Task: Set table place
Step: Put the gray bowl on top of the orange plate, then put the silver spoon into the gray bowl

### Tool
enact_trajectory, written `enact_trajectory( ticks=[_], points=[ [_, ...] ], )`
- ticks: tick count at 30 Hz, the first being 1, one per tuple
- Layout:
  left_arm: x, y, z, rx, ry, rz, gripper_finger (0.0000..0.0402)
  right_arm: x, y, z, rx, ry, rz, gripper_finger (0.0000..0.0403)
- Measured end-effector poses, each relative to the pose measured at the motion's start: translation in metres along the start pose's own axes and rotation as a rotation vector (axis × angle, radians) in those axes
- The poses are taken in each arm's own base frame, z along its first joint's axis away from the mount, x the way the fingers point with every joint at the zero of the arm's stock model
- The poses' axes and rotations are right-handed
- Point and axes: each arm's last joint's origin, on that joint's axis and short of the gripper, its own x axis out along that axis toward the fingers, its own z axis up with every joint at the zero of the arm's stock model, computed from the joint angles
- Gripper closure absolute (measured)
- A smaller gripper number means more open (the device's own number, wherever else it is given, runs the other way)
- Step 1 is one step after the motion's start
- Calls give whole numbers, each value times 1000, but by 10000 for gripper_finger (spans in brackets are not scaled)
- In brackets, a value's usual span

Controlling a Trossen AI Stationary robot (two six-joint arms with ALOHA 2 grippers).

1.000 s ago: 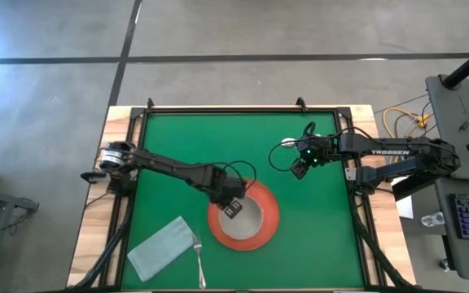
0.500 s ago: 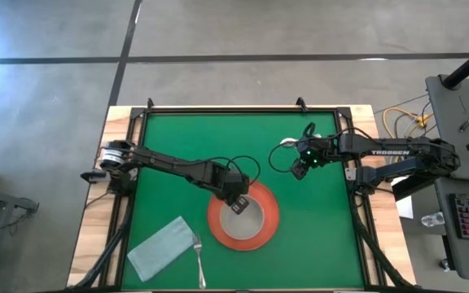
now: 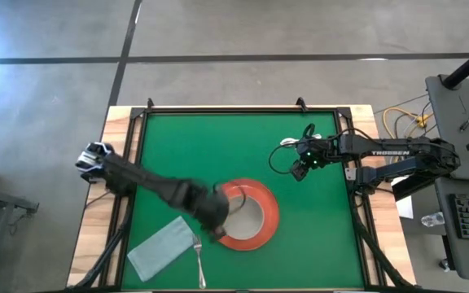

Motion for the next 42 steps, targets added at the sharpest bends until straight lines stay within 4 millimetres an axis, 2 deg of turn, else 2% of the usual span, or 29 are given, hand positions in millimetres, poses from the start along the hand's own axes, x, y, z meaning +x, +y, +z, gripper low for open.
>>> enact_trajectory(
  ticks=[3,6,8,14,19,31,37,42],
  points=[
    [5,-12,-22,-10,36,-6,347,0,0,0,-1,-1,0,165],
    [16,-17,-31,-19,32,-13,376,0,0,0,-5,-1,0,165],
    [27,-17,-32,-42,10,-15,394,0,0,0,-9,-1,1,165],
    [61,-12,-29,-113,-26,52,401,0,1,0,-12,13,19,165],
    [74,-15,-27,-130,-52,53,401,0,1,-1,-16,22,27,165],
    [78,-12,-15,-147,-161,65,401,0,2,-2,-15,25,33,165],
    [75,-5,-21,-96,-59,112,402,0,2,-3,-20,36,24,165],
    [64,-1,-29,-93,5,148,402,-1,-5,-10,-59,94,-65,167]
  ],
)
